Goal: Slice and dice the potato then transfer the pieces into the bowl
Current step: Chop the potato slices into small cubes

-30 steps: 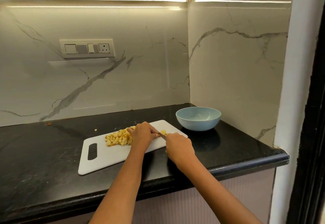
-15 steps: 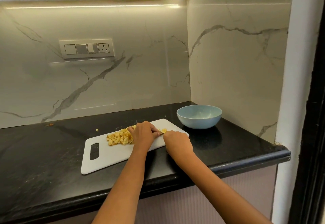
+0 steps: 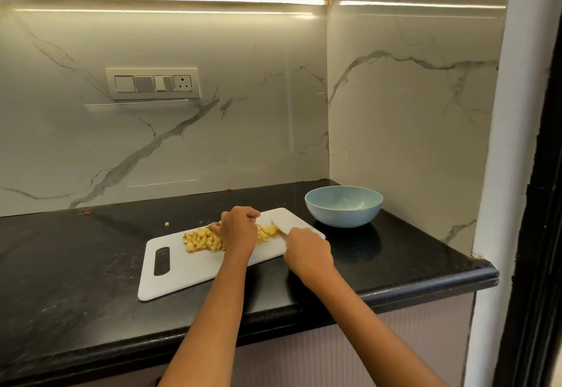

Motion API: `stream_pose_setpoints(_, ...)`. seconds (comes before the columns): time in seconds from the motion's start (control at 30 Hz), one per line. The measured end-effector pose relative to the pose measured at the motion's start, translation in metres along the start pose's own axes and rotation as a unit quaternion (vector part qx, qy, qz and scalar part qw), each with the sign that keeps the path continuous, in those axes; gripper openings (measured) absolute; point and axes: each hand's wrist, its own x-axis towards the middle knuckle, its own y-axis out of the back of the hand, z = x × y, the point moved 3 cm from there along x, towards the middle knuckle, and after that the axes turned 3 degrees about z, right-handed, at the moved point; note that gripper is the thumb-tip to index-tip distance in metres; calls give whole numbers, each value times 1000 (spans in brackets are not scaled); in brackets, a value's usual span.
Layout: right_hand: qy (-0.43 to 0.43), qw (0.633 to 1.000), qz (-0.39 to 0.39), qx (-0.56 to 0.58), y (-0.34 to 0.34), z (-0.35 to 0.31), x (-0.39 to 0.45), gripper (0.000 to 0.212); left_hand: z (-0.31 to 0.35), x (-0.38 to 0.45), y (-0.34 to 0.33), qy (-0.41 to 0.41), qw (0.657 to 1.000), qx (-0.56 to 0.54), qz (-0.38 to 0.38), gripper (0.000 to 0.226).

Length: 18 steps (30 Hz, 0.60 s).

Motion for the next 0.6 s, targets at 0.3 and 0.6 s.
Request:
stream_pose_setpoints(0.3,7,1000,26,-10,-9,-3,12,29,1,1,0,14,1000,-3,-12,24)
stream_pose_setpoints(0.6,18,994,102,41,-15,1,26,25,1,0,-3,-10,999,10,-45,15)
